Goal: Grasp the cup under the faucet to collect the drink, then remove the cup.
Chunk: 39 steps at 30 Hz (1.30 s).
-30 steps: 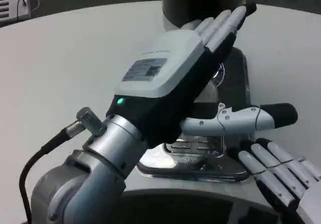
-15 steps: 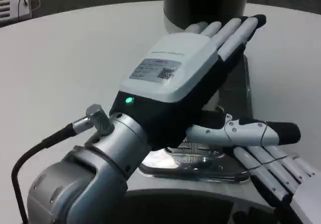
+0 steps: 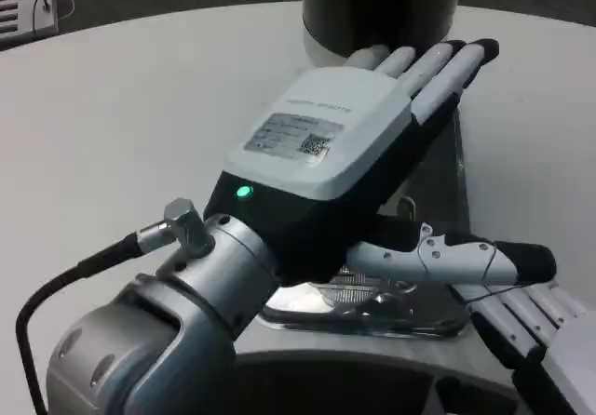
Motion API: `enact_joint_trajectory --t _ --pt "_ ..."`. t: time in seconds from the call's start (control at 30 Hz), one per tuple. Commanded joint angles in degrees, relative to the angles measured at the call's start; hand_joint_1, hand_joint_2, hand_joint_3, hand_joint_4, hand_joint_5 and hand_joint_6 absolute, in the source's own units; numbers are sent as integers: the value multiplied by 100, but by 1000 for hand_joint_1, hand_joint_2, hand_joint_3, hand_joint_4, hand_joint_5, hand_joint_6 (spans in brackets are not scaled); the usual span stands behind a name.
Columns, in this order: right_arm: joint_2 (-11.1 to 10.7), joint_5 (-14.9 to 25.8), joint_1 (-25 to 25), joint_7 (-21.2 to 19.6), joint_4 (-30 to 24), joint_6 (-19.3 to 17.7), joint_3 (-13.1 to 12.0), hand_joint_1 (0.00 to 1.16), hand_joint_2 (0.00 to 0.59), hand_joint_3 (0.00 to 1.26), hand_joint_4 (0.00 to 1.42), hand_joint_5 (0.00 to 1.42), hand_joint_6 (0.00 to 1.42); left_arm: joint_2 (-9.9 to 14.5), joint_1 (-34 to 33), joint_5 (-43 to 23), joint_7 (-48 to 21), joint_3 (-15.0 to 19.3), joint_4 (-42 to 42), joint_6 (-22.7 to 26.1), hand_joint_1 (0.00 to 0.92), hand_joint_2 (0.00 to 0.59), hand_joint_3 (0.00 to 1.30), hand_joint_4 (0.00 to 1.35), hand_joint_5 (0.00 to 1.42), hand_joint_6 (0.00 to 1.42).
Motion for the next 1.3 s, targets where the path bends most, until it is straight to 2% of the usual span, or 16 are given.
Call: enact_joint_trajectory --t 0.03,0.27,0.53,0.8,1.07,1.3 --pt "20 61 13 58 36 29 44 376 503 105 74 84 231 34 195 23 -260 -112 -43 -165 0 63 0 0 46 0" --pt "62 287 23 188 27 164 70 372 497 105 74 84 231 18 308 66 -300 -85 -75 -192 0 64 0 0 39 0" --pt "94 882 -87 623 15 456 114 364 421 68 53 84 216 -58 387 124 -285 -37 -134 -192 0 66 0 0 36 0" --pt "162 1002 -229 733 -1 570 179 373 396 66 48 84 216 -150 480 204 -318 -50 -182 -206 0 66 0 0 35 0" --pt "379 1122 -586 948 94 1019 423 401 366 56 42 84 216 -244 574 324 -358 -75 -275 -215 0 66 0 0 35 0" --pt "460 1160 -799 995 203 1278 572 403 361 56 42 84 216 -328 609 421 -375 -59 -297 -236 0 66 0 0 35 0"
